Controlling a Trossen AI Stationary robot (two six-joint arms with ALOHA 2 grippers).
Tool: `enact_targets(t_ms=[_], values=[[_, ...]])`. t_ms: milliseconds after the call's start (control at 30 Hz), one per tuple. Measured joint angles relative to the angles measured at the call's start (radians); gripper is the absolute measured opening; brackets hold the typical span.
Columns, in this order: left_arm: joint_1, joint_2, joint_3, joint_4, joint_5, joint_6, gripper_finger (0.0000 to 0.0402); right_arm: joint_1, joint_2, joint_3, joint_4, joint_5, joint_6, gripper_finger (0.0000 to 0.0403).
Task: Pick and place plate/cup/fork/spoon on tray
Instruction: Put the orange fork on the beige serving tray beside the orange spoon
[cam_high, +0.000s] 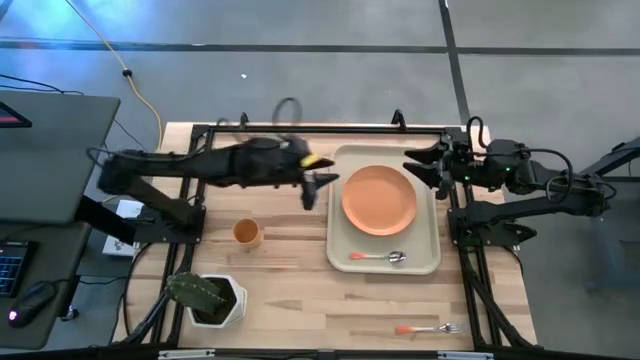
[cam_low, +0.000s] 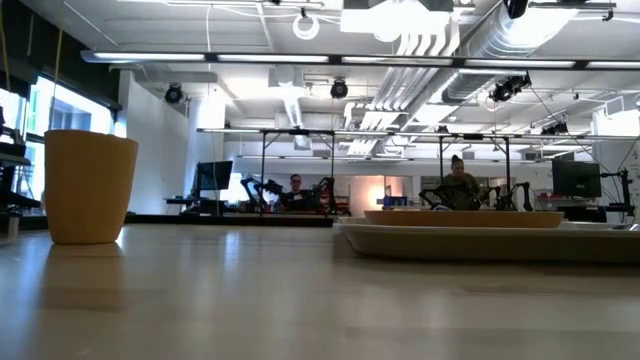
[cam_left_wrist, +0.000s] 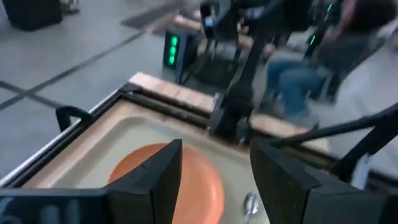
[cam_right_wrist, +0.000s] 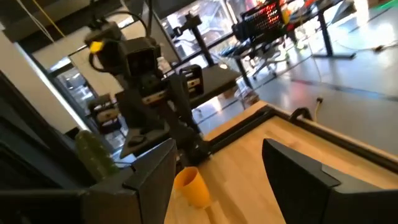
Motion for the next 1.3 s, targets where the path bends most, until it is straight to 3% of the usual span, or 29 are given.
enact_targets(t_ms=[200, 367, 600, 967, 1033, 1100, 1200, 1300], values=[[0.002, -0.244, -0.345, 0.413, 0.000, -0.037, 0.0179, 0.000, 0.021, 0.000, 0.029, -0.001, 0.002, 0.0232], [0.010, -0.385, -0.526, 0.570, 0.007, -0.046, 0.0179, 0.000, 0.058, 0.000, 0.092, 0.034, 0.001, 0.0232], [0.010, -0.479, -0.577, 0.589, 0.010, -0.056, 0.0179, 0.000, 0.110, 0.000, 0.150, 0.039, 0.002, 0.0232], [0.010, -0.486, -0.577, 0.587, 0.010, -0.045, 0.0179, 0.000, 0.141, 0.000, 0.195, 0.007, 0.065, 0.0232], [0.010, -0.487, -0.577, 0.589, 0.010, -0.045, 0.0179, 0.000, 0.145, 0.000, 0.257, -0.051, 0.149, 0.0232], [0.010, -0.487, -0.577, 0.588, 0.010, -0.045, 0.0179, 0.003, 0.160, 0.016, 0.255, -0.177, 0.244, 0.0232], [0.010, -0.487, -0.577, 0.588, 0.010, -0.045, 0.0179, 0.048, 0.202, 0.079, 0.092, -0.366, 0.363, 0.0232], [0.010, -0.487, -0.577, 0.588, 0.010, -0.045, 0.0179, 0.148, 0.255, 0.145, -0.143, -0.416, 0.436, 0.0232]])
